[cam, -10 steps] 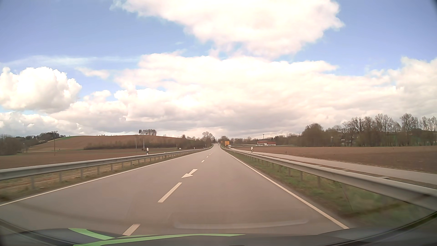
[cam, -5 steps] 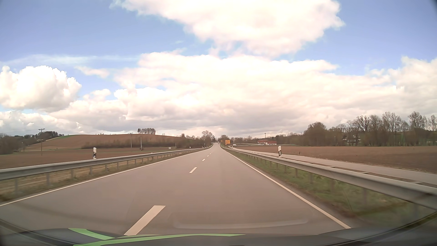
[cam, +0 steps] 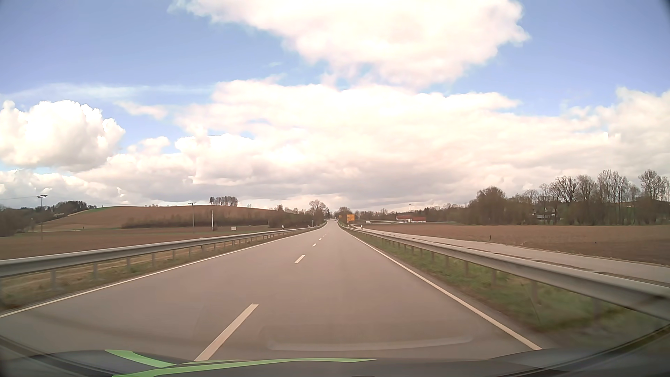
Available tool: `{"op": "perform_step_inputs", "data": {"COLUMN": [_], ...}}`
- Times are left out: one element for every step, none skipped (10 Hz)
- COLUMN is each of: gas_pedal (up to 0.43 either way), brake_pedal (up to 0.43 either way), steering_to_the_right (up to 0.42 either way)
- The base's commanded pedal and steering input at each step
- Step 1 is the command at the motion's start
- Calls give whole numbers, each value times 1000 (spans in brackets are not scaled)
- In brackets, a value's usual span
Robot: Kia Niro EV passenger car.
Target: Follow the waypoints while adhering to traffic rules and regulations
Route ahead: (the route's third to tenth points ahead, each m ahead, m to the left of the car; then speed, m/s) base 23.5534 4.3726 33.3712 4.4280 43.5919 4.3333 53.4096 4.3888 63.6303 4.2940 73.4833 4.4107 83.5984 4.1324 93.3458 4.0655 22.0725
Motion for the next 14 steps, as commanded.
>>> {"op": "perform_step_inputs", "data": {"gas_pedal": [157,157,157,157,150,130,110,59,0,0,0,0,0,0], "brake_pedal": [0,0,0,0,0,0,0,0,0,0,0,0,0,0], "steering_to_the_right": [0,0,0,0,0,0,0,0,0,0,0,0,0,0]}}
